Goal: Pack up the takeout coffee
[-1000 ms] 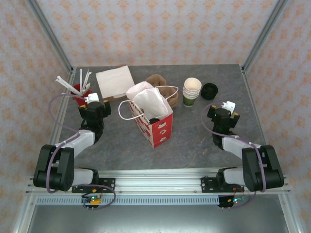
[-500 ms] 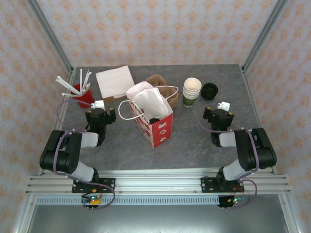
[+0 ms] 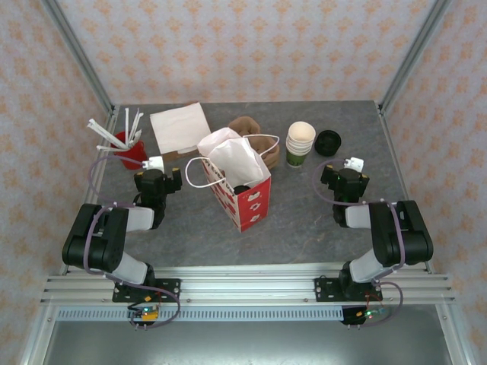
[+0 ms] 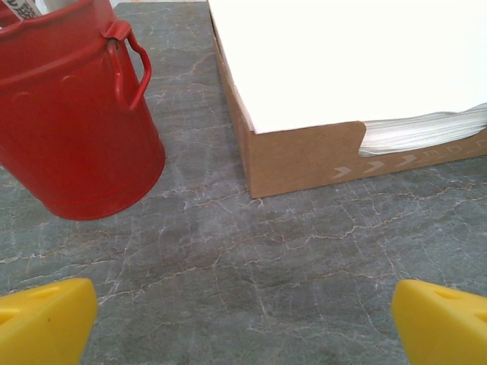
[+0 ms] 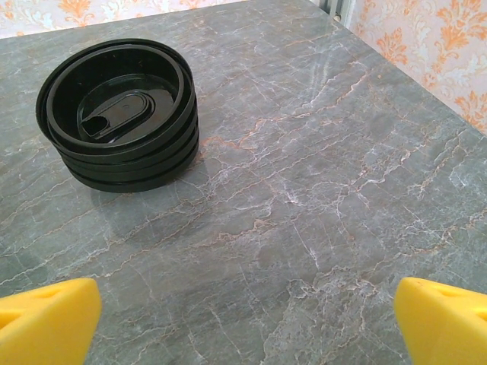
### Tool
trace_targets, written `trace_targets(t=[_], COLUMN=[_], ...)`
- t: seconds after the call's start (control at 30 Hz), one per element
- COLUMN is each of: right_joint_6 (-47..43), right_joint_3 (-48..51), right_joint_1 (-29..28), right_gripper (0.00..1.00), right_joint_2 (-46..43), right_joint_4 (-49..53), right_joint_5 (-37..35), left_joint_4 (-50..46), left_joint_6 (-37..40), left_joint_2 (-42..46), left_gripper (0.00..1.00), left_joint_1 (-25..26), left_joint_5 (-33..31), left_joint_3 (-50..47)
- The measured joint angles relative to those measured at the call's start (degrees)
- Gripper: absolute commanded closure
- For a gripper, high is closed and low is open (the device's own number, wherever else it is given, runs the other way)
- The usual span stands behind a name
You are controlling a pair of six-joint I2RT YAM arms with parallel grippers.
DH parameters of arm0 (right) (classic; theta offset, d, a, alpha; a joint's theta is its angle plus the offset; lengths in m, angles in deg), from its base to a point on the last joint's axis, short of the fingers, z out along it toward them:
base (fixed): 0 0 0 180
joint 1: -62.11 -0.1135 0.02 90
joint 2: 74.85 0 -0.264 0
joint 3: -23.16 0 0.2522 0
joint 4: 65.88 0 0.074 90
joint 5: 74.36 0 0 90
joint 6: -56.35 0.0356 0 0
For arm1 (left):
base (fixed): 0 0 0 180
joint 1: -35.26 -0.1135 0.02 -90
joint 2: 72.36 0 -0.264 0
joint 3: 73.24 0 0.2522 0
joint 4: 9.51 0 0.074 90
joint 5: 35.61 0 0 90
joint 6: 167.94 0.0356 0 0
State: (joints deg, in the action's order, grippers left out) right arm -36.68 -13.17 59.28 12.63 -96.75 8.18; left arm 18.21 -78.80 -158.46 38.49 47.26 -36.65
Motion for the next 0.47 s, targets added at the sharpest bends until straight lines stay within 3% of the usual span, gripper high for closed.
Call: trace_targets(t=[0.47], right_joint_6=[-0.02], right_joint_3=[-0.02], right_joint_1=[0.0], right_gripper=[0.01], right_joint_2=[0.0], right_joint_4=[0.0], right_joint_5=[0.02], left_joint_4=[0.0], left_joint_6=[0.96], left_joint_2=[0.0], left_gripper=[0.0], left_joint_1=[0.0], left_joint_5=[2.03], left_joint_3=[0.0])
